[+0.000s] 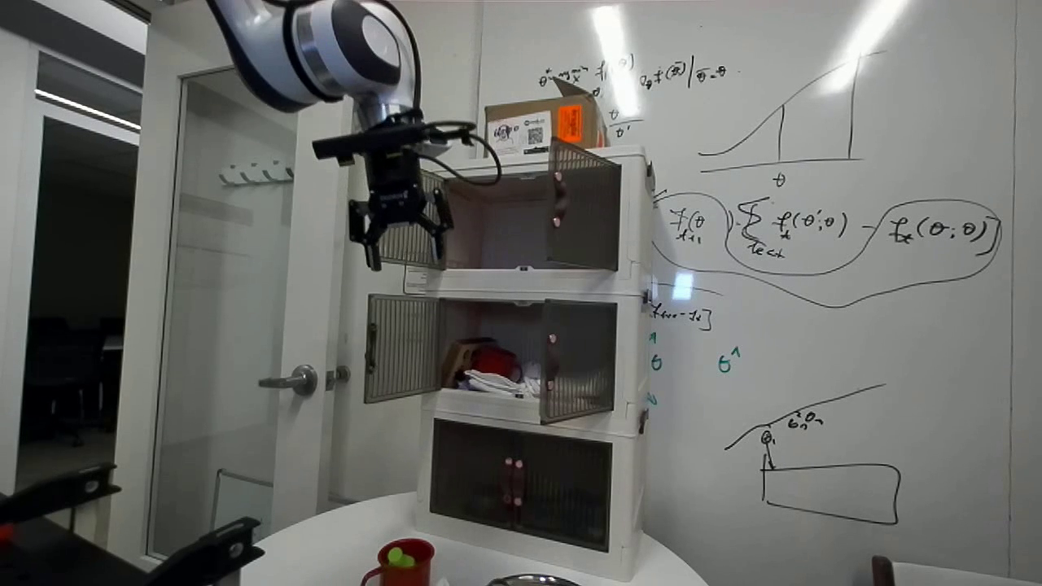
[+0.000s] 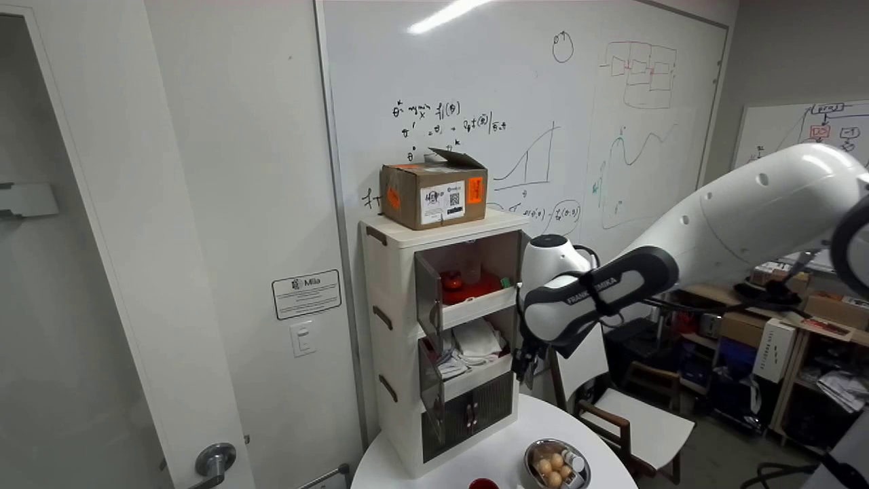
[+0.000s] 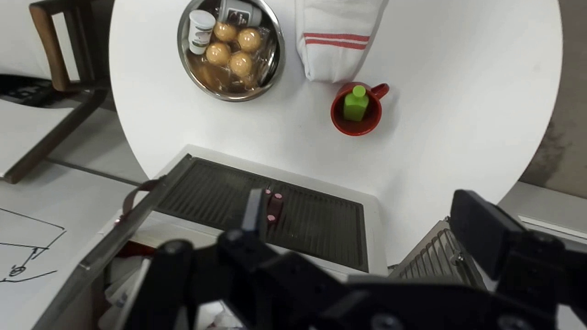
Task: Put the red mug in the open upper cabinet.
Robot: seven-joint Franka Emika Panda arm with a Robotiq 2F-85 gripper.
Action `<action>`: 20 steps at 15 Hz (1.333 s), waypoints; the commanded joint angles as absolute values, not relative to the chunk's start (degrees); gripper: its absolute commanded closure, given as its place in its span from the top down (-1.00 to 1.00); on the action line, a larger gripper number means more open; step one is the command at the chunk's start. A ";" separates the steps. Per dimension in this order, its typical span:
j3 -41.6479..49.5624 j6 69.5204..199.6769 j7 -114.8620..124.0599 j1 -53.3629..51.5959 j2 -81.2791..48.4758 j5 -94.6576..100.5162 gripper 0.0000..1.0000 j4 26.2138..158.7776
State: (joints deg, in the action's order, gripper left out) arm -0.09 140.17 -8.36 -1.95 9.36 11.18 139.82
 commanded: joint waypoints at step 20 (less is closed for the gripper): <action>-1.22 141.54 6.73 -8.20 -36.57 9.32 1.00 108.68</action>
State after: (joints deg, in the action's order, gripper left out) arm -2.18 142.20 3.36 -8.28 -33.62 12.37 112.57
